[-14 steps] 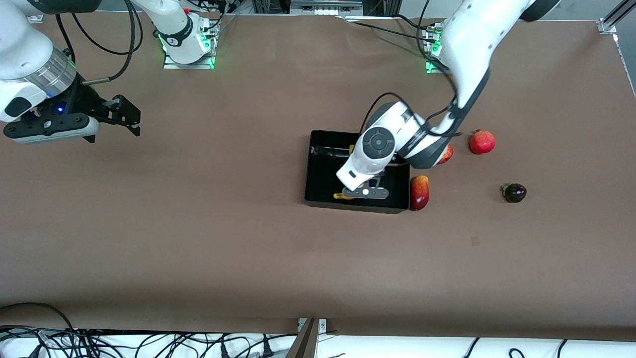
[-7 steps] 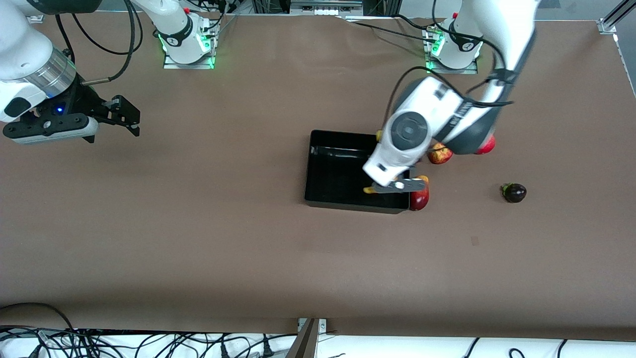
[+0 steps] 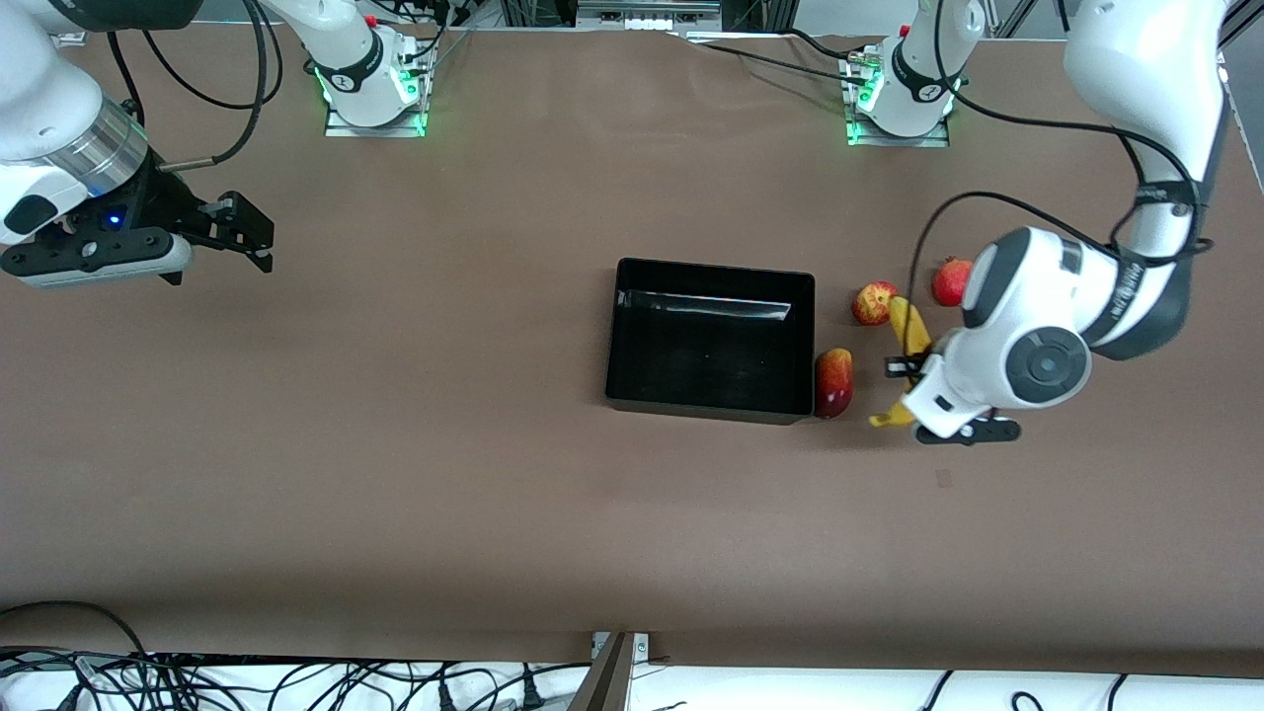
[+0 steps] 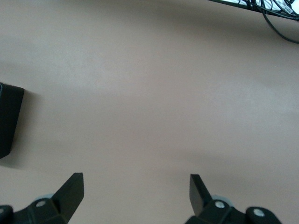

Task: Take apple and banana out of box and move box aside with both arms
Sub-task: 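Carry the banana out and place it beside the plum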

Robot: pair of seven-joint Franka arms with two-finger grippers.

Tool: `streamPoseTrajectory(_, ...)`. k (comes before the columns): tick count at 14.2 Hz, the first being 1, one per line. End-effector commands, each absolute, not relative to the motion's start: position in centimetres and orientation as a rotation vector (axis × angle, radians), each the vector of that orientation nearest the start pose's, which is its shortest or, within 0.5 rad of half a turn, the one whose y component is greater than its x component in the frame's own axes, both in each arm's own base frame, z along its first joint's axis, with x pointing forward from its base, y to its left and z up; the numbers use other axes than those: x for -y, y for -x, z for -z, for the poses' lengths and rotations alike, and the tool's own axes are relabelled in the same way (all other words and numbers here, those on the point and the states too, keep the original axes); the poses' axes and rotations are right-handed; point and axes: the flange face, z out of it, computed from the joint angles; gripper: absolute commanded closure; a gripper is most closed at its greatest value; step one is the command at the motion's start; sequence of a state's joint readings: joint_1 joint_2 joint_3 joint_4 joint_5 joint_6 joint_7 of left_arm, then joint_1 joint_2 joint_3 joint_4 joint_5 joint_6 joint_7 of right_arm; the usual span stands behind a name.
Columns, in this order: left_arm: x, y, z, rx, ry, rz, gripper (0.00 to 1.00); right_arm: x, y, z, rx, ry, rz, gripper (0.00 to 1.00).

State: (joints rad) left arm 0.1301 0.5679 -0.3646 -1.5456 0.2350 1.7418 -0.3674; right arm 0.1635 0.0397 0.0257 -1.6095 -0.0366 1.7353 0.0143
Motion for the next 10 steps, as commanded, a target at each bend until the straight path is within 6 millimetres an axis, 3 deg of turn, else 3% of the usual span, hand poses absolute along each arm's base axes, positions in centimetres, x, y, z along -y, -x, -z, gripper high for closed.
streamPoseTrajectory(1,7.1,-65.9,-27.4,0.067,3.007,-0.467,0.99,-11.1,-58.1,-57.8,0.308,3.169,0.086,0.00)
streamPoseTrajectory(4,3.3,-66.8,-23.0,-0.118,3.031,-0.439,0.98,-11.3,-58.3,-56.9,0.316,3.175,0.058,0.00)
streamPoseTrajectory(6,1.2,-67.3,-21.5,-0.218,2.993,-0.395,0.93,-12.3,-58.2,-56.6,0.345,3.174,0.047,0.00)
streamPoseTrajectory(7,0.8,-67.2,-20.9,-0.273,2.989,-0.388,0.84,-13.0,-58.0,-56.6,0.367,3.172,0.040,0.00)
streamPoseTrajectory(9,0.6,-67.1,-19.2,-0.302,3.001,-0.371,0.54,-13.9,-57.6,-56.4,0.401,3.170,0.011,0.00)
streamPoseTrajectory(10,0.2,-67.1,-18.8,-0.293,3.001,-0.372,0.09,-14.9,-57.3,-55.0,0.430,3.172,-0.075,0.00)
